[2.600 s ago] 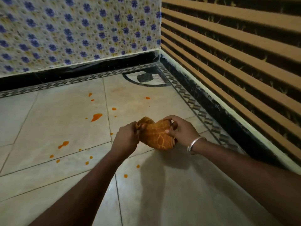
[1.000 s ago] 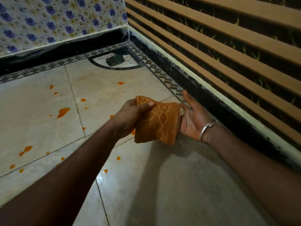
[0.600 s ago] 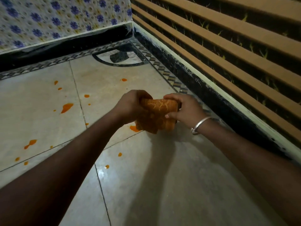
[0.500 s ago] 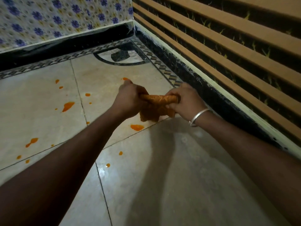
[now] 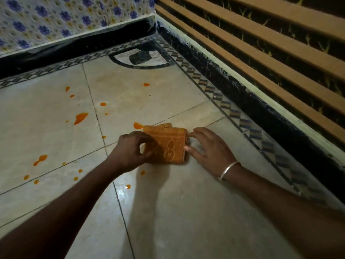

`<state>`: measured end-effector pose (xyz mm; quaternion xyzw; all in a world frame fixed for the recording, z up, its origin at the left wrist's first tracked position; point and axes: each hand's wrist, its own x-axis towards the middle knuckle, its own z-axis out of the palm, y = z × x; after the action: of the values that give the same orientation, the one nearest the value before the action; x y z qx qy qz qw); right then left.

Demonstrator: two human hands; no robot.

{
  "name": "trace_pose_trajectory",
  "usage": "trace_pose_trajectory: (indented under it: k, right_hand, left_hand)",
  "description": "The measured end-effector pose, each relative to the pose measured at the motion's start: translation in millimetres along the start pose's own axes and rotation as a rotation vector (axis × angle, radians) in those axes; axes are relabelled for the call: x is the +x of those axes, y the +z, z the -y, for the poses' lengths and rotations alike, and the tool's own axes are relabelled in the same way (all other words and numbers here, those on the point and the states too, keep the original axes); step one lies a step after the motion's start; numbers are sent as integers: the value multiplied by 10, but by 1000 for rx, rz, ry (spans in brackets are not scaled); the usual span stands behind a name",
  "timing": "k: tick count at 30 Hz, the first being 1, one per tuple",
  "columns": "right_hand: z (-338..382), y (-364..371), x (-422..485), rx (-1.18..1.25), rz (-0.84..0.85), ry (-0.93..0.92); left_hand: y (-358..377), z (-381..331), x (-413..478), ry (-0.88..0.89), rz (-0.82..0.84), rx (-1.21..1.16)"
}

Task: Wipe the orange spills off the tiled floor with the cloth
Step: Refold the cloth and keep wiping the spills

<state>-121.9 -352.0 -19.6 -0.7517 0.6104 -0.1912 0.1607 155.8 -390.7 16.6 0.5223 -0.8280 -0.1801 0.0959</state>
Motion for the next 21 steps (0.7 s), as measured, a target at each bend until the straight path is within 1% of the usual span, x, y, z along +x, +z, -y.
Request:
trace_pose_trajectory:
  k: [2, 4, 5, 7, 10, 14, 18, 19, 21]
  right_hand:
    - [-120, 171, -43, -96, 33, 109]
    - [-174, 311, -5, -216, 101, 176]
    - [-182, 379, 19, -269, 120, 177]
    - [-150, 491, 38, -336, 129, 162]
    - [-148, 611, 30, -379, 97, 150]
    - [-186, 633, -3, -376, 73, 138]
    - [-176, 640, 11, -371, 57, 132]
    - [-173, 647, 16, -376, 59, 133]
    - [-172, 661, 0, -393, 68, 137]
  left_hand:
    - [150, -13, 43, -52, -48, -48]
    - [311, -155, 154, -46, 2, 30]
    - [435, -224, 219, -32, 43, 85]
    - [703, -327, 336, -63, 120, 170]
    - [999, -354, 473, -119, 116, 266]
    - [1011, -247, 515, -109, 62, 269]
    - [1057, -330, 267, -295, 0, 217]
    - [1099, -429, 153, -322, 10, 214]
    - [1192, -644, -50, -309, 48, 204]
